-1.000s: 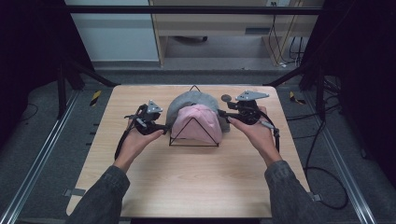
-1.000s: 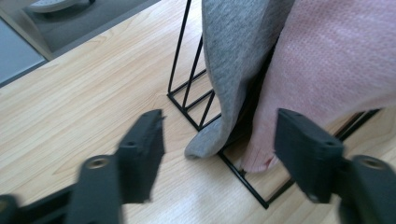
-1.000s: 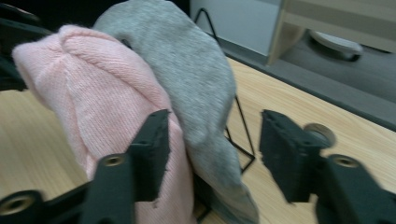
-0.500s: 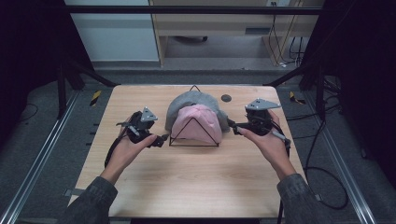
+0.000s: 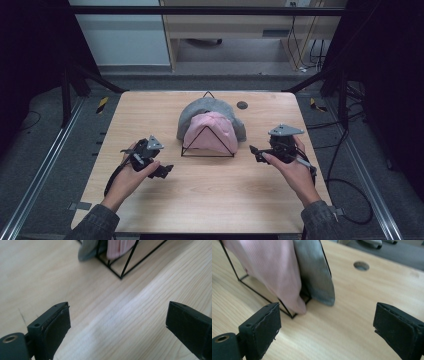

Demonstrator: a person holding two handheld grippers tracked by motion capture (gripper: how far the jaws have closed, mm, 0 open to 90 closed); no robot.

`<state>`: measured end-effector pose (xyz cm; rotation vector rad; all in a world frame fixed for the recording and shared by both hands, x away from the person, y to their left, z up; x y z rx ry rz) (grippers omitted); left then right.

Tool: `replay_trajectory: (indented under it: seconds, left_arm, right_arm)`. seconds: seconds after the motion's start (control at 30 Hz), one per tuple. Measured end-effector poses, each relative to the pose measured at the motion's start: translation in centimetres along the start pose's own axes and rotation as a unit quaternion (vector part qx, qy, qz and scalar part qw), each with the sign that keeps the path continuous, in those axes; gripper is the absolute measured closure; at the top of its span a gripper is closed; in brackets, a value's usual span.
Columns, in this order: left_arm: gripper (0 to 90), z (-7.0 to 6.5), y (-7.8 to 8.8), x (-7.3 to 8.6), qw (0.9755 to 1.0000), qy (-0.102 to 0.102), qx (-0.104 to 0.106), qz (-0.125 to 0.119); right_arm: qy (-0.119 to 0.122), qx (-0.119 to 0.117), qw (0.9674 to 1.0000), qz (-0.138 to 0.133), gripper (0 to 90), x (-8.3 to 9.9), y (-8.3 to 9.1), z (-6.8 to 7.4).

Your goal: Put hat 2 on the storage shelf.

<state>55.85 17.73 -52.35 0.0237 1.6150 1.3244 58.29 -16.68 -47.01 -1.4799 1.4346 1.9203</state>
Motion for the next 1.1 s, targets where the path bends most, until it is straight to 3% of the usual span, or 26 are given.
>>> replay_trajectory:
  seconds: [0.17, 0.37, 0.4, 0.6, 0.77, 0.97, 1.1]
  left_arm:
    - [5.2, 1.1, -0.7, 2.7, 0.9995, 0.028, -0.004, 0.014]
    - [5.2, 1.8, -1.1, 4.4, 0.9985, 0.045, -0.002, 0.033]
    - [5.2, 1.9, -1.3, 4.9, 0.9979, 0.051, 0.002, 0.040]
    - [5.1, 1.7, -1.9, 5.7, 0.9968, 0.055, 0.010, 0.057]
    - [1.9, 1.5, -2.1, 5.8, 0.9968, 0.057, 0.013, 0.055]
    - [0.0, 1.4, -2.3, 5.8, 0.9975, 0.055, 0.013, 0.042]
    - [0.0, 1.4, -2.3, 5.9, 0.9976, 0.056, 0.013, 0.039]
  right_arm:
    - [-0.024, 0.006, 0.9992, 0.033, 7.8, 4.1, -0.9, -0.4]
    - [-0.037, 0.010, 0.9978, 0.053, 7.9, 6.7, -1.6, -0.9]
    - [-0.039, 0.014, 0.9969, 0.067, 7.9, 7.7, -1.8, -1.1]
    - [-0.054, 0.011, 0.9941, 0.093, 7.9, 9.5, -2.3, -1.4]
    - [-0.060, 0.004, 0.9914, 0.116, 8.1, 10.7, -2.5, -0.9]
    - [-0.038, 0.019, 0.9925, 0.115, 6.4, 11.2, -2.6, -0.4]
    - [-0.045, 0.031, 0.9950, 0.084, 4.3, 11.2, -2.8, -0.1]
Point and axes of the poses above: each handheld gripper's, and its own axes: y roughly backward along the jaws, x roughly out of its underside, z roughly to its left, the point moved 10 cm from there along -y, roughly forward along the jaws, and after that the axes turned 3 degrees about -z, right-handed, at the moved point
